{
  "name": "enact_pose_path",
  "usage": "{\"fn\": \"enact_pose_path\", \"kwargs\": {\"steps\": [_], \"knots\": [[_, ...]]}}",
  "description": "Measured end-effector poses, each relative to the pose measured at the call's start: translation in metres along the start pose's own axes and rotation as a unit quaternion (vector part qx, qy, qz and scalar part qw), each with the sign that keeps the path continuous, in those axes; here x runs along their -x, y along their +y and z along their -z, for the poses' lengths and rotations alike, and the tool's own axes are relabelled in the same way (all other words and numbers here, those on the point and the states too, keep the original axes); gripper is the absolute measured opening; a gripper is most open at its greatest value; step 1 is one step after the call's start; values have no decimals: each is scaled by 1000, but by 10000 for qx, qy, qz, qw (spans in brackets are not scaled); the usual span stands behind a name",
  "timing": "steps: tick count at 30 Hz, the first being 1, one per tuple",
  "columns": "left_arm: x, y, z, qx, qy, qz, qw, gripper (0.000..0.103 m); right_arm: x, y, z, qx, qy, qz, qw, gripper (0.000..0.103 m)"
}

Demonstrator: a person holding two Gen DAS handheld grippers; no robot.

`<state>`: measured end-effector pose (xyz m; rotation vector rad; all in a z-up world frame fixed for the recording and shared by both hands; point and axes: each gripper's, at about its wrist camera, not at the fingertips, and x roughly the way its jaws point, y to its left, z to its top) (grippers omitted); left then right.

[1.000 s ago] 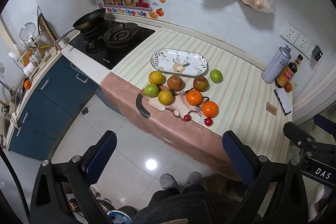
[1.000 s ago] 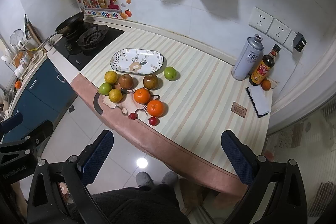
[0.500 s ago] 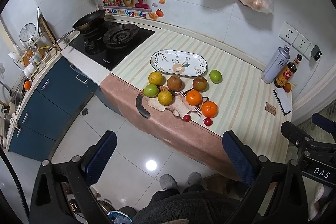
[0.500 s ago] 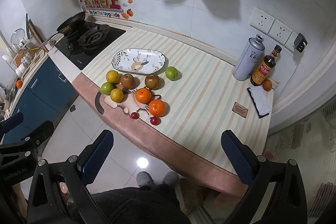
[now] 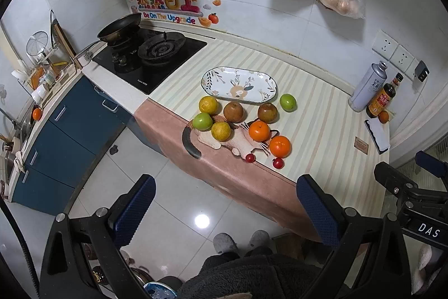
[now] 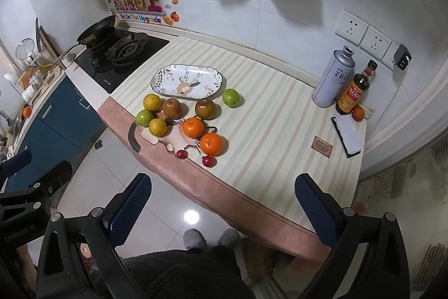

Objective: Organize fruits

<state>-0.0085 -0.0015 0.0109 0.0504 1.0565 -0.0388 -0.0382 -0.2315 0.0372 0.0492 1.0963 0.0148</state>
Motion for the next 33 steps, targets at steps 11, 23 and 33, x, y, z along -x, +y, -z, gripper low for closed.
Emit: {"fn": "enact_pose_path", "kwargs": {"steps": [11, 23, 33], "knots": [[1, -1, -2, -36, -5, 27, 10000, 103, 0, 1, -1, -8, -12, -8, 10000, 103], [-2, -2, -4, -9, 33, 21, 10000, 103, -1, 1, -7, -5, 15, -33, 10000, 103], [-4, -1, -5, -3, 29, 21, 10000, 103, -5, -1, -14, 27, 18, -116, 9999, 103]]}}
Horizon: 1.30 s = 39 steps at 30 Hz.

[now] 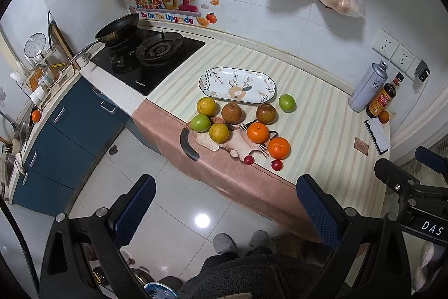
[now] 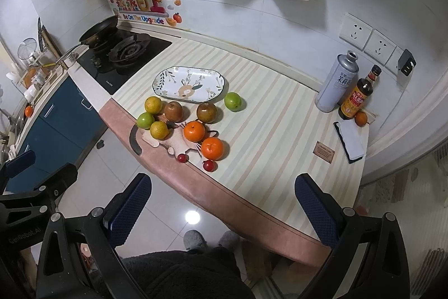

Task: Organize fruits
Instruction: 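Grasp the green apple with the left tool while the right tool grasps an orange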

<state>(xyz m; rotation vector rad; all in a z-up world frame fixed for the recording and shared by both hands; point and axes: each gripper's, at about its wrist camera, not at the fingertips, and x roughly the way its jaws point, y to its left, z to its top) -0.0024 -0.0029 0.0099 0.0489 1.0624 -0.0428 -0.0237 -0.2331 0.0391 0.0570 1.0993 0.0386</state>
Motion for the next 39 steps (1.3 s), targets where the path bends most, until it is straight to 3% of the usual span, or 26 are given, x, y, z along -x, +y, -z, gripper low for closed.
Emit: {"fn": "enact_pose_path", "kwargs": {"steps": [10, 15, 17, 20, 24, 30, 33, 37, 39], "knots": [[-5, 1, -4, 32, -114, -47, 9999, 103, -13, -13, -4, -155, -48, -153, 9997, 103], [-29, 13, -20, 298, -444, -557, 9970, 103, -47, -24, -12, -304, -27, -408, 9987, 103], [-46, 24, -26, 401, -541, -930, 9934, 103, -70, -25, -14, -342, 81, -564, 9978, 103], [-80, 45, -35, 514, -397, -1417, 9878, 103, -111, -25, -17, -384, 331, -723, 9961, 103], [-130, 71, -42, 613, 40, -1631, 9847, 103, -177, -20, -18, -527, 743, -756, 9930, 103], [-233, 106, -66, 560, 1065, -1173, 9858, 103, -272, -18, -14, -1046, 1416, -707, 9818, 95], [-273, 112, -77, 491, 1404, -931, 9845, 100, -313, -17, -11, -1393, 1698, -584, 9738, 86], [-327, 119, -93, 340, 1807, -511, 9816, 87, -355, -13, -12, -1765, 1950, -463, 9637, 80], [-350, 120, -97, 238, 2006, -326, 9788, 85, -374, -10, -13, -1899, 2026, -389, 9599, 78]]}}
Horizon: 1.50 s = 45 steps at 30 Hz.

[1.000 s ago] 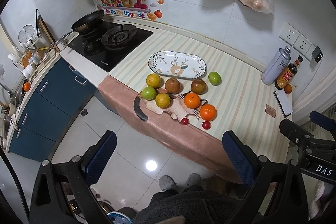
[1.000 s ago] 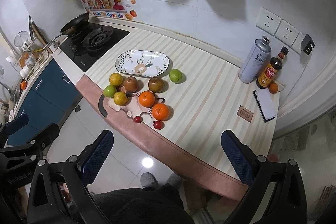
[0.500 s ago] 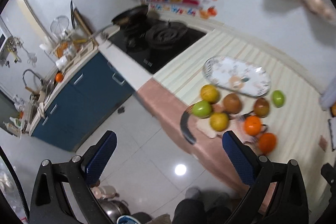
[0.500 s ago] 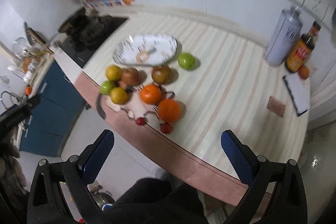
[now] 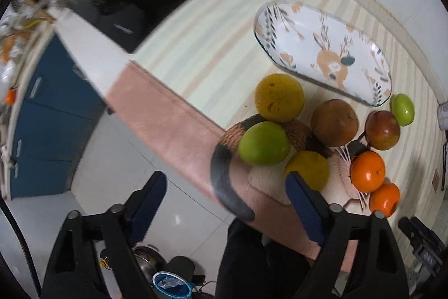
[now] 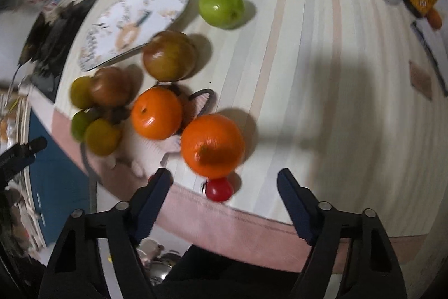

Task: Organize fruits
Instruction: 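Grasp the green apple with the left tool while the right tool grasps an orange, then place the green apple and orange on the floral plate, opening both tools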

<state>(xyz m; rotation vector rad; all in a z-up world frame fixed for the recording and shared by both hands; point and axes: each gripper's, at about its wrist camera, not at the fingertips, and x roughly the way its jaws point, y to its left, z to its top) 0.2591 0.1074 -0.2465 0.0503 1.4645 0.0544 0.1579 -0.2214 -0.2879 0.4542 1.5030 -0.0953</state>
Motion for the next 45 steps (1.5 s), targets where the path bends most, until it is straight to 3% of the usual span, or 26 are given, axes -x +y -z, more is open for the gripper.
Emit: {"fn": "enact_pose_path", "kwargs": {"steps": [6, 12, 13, 18, 27, 35, 40, 45], "knots": [[-48, -9, -25, -436, 439, 310, 9976, 85, -35, 14, -15, -214, 160, 155, 9995, 71], [-66, -25, -35, -670, 673, 638, 9934, 84, -51, 27, -20, -341, 121, 250, 9990, 69], [-69, -27, -37, -679, 697, 681, 9929, 76, -52, 28, -21, -335, 132, 257, 9990, 69], [-77, -31, -39, -535, 769, 1048, 9901, 60, -57, 33, -22, -267, 179, 253, 9992, 69], [-70, -41, -32, -452, 573, 828, 9939, 59, -59, 26, -22, -169, 287, 105, 9994, 69], [-52, -45, -19, -424, 501, 820, 9945, 59, -45, 15, -20, -283, 116, -122, 9995, 67], [-10, -45, -22, -415, 270, 1053, 9932, 59, -2, 20, -28, -104, -154, -327, 9993, 67], [51, -56, -48, -499, -223, 1461, 9878, 59, 37, 54, -69, 333, -485, -527, 9969, 67]]}}
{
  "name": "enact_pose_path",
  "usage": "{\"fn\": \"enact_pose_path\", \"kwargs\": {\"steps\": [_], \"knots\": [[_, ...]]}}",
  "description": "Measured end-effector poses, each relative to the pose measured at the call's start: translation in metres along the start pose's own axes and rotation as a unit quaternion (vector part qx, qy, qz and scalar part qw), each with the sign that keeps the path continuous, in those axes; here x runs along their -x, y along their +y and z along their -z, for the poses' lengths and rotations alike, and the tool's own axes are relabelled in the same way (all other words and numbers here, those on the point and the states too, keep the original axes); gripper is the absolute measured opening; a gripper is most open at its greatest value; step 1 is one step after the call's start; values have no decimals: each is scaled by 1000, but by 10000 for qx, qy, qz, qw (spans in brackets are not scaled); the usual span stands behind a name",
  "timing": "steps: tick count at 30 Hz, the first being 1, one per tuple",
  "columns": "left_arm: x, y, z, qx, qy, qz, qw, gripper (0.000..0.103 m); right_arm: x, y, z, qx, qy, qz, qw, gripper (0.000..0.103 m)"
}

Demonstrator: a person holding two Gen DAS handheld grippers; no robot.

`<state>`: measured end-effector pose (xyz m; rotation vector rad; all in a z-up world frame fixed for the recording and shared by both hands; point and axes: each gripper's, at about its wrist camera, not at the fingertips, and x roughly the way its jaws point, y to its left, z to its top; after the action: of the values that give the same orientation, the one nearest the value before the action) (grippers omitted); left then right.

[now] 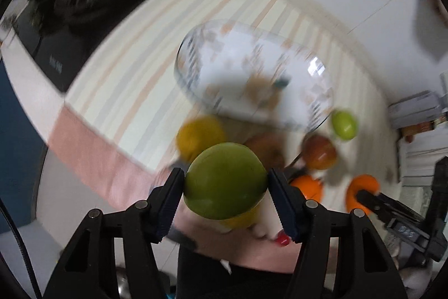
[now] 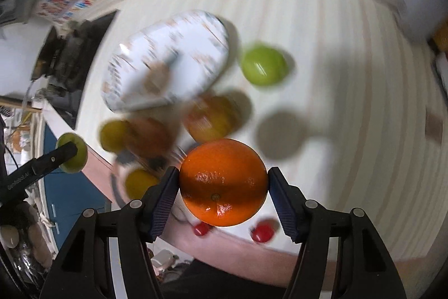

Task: Organize fruits
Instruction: 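Place the green apple and orange on the floral plate, opening both tools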

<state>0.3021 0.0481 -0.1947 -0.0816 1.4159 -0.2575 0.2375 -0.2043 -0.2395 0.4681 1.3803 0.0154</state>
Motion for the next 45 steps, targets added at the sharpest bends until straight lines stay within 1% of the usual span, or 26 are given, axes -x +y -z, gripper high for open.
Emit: {"fn": "enact_pose_path", "kwargs": {"steps": [1, 3, 6, 7, 9, 10, 12, 13, 14, 16, 19, 24, 27, 31, 33, 34, 35, 37, 42, 45], "knots": [[7, -2, -15, -53, -78, 64, 9999, 59, 1, 8, -16, 87, -68, -15, 9999, 67], [8, -6, -39, -56, -150, 107, 9998, 59, -3, 23, -40, 240, -160, -1, 9996, 67], [-4, -10, -78, -111, -172, -67, 9998, 59, -21, 46, -80, 556, -200, 86, 9982, 67], [-17, -8, -94, -128, -122, -152, 9997, 59, -29, 52, -91, 638, -180, 134, 9977, 67], [-38, -4, -113, -40, 60, -160, 9998, 59, -50, 65, -112, 783, -84, 205, 9967, 67], [-56, 2, -126, 70, 240, -111, 9996, 59, -59, 70, -120, 838, -17, 236, 9962, 67], [-79, 8, -139, 217, 474, -54, 9986, 59, -81, 77, -137, 920, 141, 292, 9952, 67], [-94, 13, -149, 310, 635, -5, 9975, 59, -92, 83, -143, 967, 205, 325, 9946, 67], [-102, 16, -154, 366, 728, 7, 9967, 59, -104, 92, -150, 1041, 266, 376, 9935, 67], [-119, 20, -166, 415, 877, 6, 9953, 59, -118, 97, -159, 1193, 356, 492, 9910, 67], [-131, 20, -175, 521, 995, 57, 9937, 59, -133, 101, -168, 1356, 482, 647, 9875, 67], [-150, 21, -186, 602, 1217, 162, 9906, 60, -151, 99, -180, 1393, 689, 686, 9855, 68], [-149, 19, -191, 531, 1168, 115, 9917, 60, -153, 98, -184, 1381, 767, 686, 9851, 68], [-149, 20, -195, 500, 1216, 41, 9913, 60, -157, 95, -189, 1314, 925, 639, 9849, 69], [-148, 18, -196, 451, 1173, -13, 9921, 60, -157, 92, -191, 1225, 1007, 529, 9859, 73], [-145, 17, -197, 447, 1124, -67, 9926, 66, -157, 91, -193, 1170, 1013, 515, 9866, 86], [-144, 16, -198, 444, 1079, -89, 9931, 69, -155, 89, -194, 1149, 978, 533, 9871, 95], [-140, 15, -196, 422, 1009, -170, 9939, 89, -148, 92, -191, 1119, 919, 526, 9881, 95], [-130, 18, -185, 323, 876, -458, 9946, 90, -128, 87, -181, 1072, 813, 766, 9879, 95], [-119, 17, -169, 282, 797, -643, 9943, 90, -116, 82, -170, 1012, 854, 797, 9880, 95]]}}
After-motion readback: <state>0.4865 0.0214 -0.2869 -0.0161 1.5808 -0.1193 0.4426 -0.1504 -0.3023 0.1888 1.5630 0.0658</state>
